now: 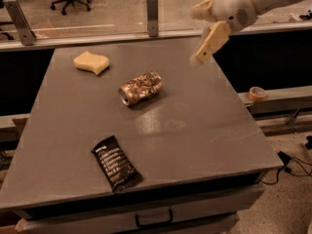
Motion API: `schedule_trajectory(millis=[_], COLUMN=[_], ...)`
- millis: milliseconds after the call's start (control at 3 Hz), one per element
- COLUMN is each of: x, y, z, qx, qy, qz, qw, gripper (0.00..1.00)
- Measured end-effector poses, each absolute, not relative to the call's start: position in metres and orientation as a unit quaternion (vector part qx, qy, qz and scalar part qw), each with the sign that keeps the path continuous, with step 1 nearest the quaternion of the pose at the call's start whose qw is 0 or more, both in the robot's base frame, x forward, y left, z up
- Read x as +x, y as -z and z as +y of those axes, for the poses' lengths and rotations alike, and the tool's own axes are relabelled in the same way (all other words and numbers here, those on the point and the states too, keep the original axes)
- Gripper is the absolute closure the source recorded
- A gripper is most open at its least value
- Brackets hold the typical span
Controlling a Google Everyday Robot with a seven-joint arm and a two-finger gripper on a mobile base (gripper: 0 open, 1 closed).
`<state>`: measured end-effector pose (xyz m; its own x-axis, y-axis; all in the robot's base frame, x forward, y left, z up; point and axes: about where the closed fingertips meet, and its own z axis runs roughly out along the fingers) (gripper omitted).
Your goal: Knock orange can over
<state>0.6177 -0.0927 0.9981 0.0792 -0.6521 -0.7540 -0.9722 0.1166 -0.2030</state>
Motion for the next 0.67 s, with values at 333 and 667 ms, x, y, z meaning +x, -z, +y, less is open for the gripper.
schedule_trajectory(millis=[333,667], x=[0.633,0.636], y=[-1.048,-1.060], z=[-0.144,-0.152], qx=[-0.621,-0.617], qy=[-0.113,-0.099], qz=[0.654,0.653], qw=[0.418,0.428], gripper=[0.00,0.00])
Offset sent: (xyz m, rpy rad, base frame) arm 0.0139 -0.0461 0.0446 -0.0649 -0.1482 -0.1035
